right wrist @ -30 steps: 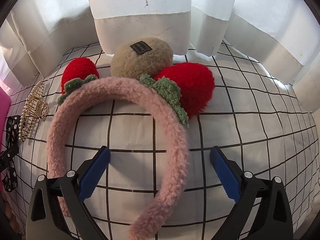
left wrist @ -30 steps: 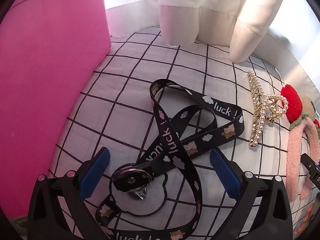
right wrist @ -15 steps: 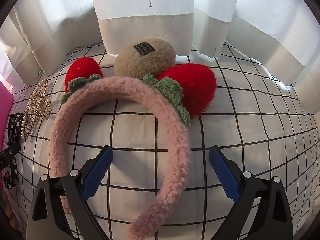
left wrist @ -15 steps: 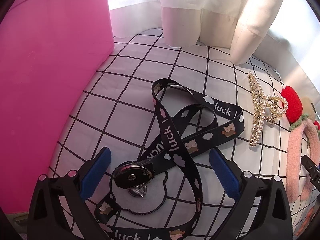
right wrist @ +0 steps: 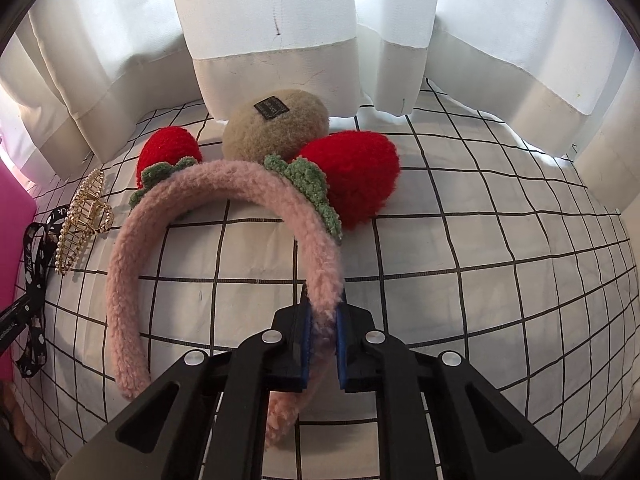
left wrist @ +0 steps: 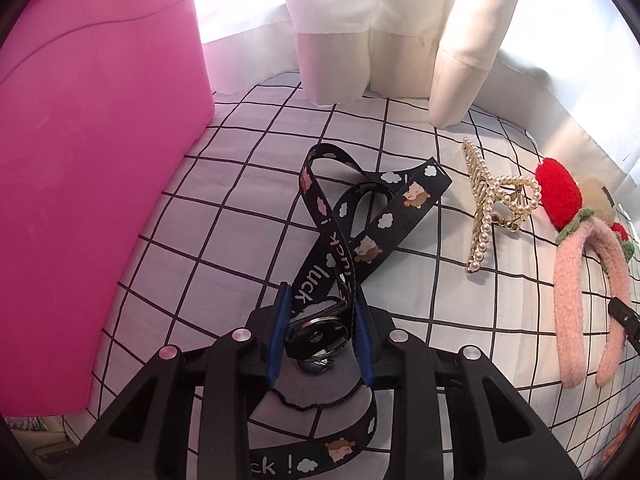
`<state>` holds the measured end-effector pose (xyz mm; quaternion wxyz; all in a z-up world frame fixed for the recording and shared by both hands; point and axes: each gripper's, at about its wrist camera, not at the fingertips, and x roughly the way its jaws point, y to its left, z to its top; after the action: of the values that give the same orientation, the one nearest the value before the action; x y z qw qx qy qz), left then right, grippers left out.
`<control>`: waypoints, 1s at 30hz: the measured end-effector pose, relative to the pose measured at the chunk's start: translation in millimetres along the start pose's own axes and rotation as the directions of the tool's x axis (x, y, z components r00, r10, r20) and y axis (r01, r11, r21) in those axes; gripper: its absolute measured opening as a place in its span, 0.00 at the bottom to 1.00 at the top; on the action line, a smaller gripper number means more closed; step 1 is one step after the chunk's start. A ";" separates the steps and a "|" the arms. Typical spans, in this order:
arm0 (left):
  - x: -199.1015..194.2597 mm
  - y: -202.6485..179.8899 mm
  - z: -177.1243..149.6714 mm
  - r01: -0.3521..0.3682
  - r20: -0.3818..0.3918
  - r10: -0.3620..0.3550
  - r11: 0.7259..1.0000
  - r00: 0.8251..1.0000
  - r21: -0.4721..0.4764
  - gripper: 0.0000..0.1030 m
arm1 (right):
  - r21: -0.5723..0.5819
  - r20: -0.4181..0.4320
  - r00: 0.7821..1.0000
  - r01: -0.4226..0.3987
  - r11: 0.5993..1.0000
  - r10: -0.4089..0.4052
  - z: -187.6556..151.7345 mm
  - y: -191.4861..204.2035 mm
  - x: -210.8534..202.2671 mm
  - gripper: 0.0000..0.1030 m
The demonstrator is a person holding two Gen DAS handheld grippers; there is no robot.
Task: Organize jewelry
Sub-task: 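Grasp the black lanyard pendant with the left tool while the right tool grasps the pink headband, then lift and carry the lanyard and headband with both tools over the pink tub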
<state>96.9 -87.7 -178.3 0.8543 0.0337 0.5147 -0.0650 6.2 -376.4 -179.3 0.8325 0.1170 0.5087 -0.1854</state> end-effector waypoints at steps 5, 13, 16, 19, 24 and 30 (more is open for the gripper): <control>-3.9 6.1 -2.2 0.009 0.005 -0.008 1.000 1.000 -0.004 0.27 | 0.010 0.028 0.999 -0.021 1.000 0.020 -7.8 -1.9 -13.5 0.09; -31.9 5.8 -11.9 0.022 0.037 -0.022 1.000 0.999 0.019 0.07 | -0.020 0.092 0.995 -0.047 0.999 0.048 -8.9 10.0 -43.3 0.09; -36.2 7.5 -8.0 0.034 0.039 -0.034 0.999 0.999 0.014 0.07 | -0.025 0.105 0.992 -0.061 0.998 0.063 -9.1 14.4 -52.1 0.09; -40.8 9.0 -4.3 0.042 0.047 -0.043 0.999 0.998 0.013 0.07 | -0.026 0.119 0.990 -0.073 0.997 0.075 -7.7 19.4 -61.2 0.09; -57.3 12.2 1.9 0.065 0.091 -0.066 0.998 0.994 0.011 0.07 | -0.025 0.152 0.984 -0.090 0.996 0.093 -5.2 22.7 -76.0 0.09; -85.6 16.1 11.1 0.098 0.161 -0.099 0.995 0.982 0.013 0.07 | -0.022 0.187 0.976 -0.108 0.994 0.110 -3.9 25.5 -93.4 0.09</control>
<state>69.4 -66.6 -97.6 0.8888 0.0049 0.4446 -0.1111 -24.6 -334.1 -97.7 0.8864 0.1216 0.4219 -0.1467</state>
